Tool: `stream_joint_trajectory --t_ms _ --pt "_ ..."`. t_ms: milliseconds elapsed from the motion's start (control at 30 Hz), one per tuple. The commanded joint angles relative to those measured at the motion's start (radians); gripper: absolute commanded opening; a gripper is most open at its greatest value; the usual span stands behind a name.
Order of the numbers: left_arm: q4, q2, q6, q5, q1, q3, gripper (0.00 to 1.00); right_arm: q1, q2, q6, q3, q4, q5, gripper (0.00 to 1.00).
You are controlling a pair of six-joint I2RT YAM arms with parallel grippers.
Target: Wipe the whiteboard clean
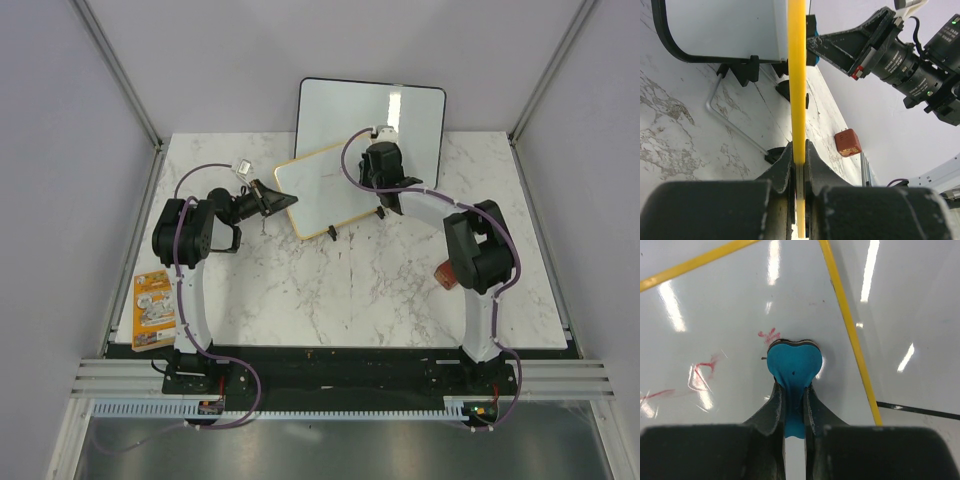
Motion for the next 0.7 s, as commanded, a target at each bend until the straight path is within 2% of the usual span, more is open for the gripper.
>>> stream_joint_trajectory --t_ms 0,100,300,667 --pt "0.269 0.021 0.032 0.089 -0.016 -0.016 0.02 -0.001 0.055 0.042 -0.159 -0.303 -0.065 0.0" --pt "0.269 0.023 0.03 0.091 -0.016 -0.015 0.02 0.009 0.04 0.024 -0.19 -0.288 -0.054 0.0" --pt "0.269 0.023 0.03 0.091 -0.016 -0.013 0.02 0.018 0.02 -0.018 -0.136 -0.236 -0.003 0.0" --pt "0.269 0.023 0.032 0.092 -0.016 -0.013 0.02 0.018 0.047 -0.095 0.112 -0.14 0.021 0.0"
